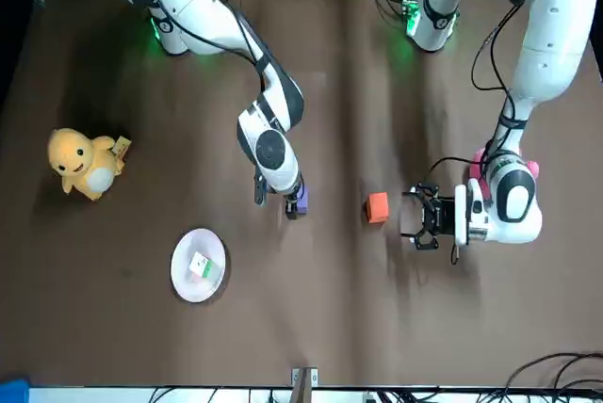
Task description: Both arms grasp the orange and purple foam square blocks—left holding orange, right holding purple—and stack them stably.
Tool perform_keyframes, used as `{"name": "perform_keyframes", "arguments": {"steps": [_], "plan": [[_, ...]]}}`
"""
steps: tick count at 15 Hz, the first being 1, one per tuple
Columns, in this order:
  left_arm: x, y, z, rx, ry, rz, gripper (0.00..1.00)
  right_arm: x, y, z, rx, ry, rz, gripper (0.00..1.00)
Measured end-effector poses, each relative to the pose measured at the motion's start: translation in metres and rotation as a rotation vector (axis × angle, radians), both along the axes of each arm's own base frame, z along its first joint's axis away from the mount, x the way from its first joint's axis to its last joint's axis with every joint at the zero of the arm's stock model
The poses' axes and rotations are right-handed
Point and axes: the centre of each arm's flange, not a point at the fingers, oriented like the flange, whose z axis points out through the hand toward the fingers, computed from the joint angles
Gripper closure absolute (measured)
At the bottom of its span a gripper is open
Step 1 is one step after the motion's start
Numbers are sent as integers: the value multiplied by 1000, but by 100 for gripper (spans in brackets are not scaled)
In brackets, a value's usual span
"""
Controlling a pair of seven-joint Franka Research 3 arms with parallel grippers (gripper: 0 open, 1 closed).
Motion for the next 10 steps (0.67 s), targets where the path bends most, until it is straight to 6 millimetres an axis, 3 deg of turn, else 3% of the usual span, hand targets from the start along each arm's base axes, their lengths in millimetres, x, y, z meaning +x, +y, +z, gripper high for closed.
{"name": "perform_keyframes", "arguments": {"steps": [5,10], "plan": [[-17,-10,-40,-43,28,1,0,1,-2,-9,-18,-14,11,0],[-32,-23,-59,-88,-23,-11,0,-4,4,-19,-65,-59,71,3]]}}
